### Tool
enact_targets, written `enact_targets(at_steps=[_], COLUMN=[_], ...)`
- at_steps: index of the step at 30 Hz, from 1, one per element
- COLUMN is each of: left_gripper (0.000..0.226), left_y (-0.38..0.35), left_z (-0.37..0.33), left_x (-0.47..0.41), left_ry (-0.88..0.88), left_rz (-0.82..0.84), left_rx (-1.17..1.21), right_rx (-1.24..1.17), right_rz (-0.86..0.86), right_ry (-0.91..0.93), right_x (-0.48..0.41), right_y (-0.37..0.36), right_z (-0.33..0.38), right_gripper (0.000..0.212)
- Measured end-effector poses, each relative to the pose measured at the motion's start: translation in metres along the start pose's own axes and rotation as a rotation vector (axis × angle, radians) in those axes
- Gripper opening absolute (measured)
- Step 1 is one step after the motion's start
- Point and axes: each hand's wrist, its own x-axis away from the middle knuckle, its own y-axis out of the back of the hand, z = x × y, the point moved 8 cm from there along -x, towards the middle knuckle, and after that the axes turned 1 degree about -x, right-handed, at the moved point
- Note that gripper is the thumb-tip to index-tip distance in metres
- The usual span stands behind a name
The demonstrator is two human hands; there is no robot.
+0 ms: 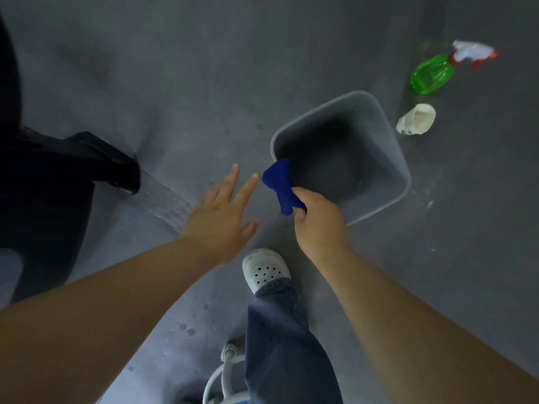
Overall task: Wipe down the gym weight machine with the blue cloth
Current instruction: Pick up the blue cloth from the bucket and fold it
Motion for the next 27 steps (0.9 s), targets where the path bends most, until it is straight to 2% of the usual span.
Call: enact_targets(at_steps=[5,7,10,14,18,20,23,27], left_gripper=[0.085,0.071,0.035,0.009,0.007,0.007,0.013,0.012], left_y=[0.102,0.146,0.206,0.270,0.326,0.357,0.406,0.471], left_z=[-0.005,0.004,0.026,0.059,0.075,0.076,0.065,0.051], left_x=[0.058,0.091,0.159,0.290,0.435,0.503,0.599,0.720], left_ry=[-0.112,-0.107,-0.009,0.147,0.096,0.033,-0.085,-0.140], left_rz=[-0.212,-0.263,-0.336,-0.494,-0.733,-0.816,-0.940,-1.182], left_rx=[0.130,0.113,0.147,0.513,0.873,1.003,1.097,0.929], right_rx=[-0.126,-0.223,-0.450,-0.652,-0.866,-0.981,-1.096,-1.176], right_rz=[0.083,0.098,0.131,0.203,0.284,0.365,0.607,0.911], right_ry=[0.180,0.225,0.255,0.347,0.432,0.449,0.552,0.696], right_x=[0.048,0.073,0.120,0.206,0.312,0.366,0.452,0.558], right_y=[0.038,0.057,0.085,0.107,0.124,0.127,0.127,0.138], right_z=[0.102,0.148,0.216,0.311,0.399,0.439,0.506,0.588], right_gripper=[0.035,0.032,0.026,0.017,0.009,0.017,0.046,0.044])
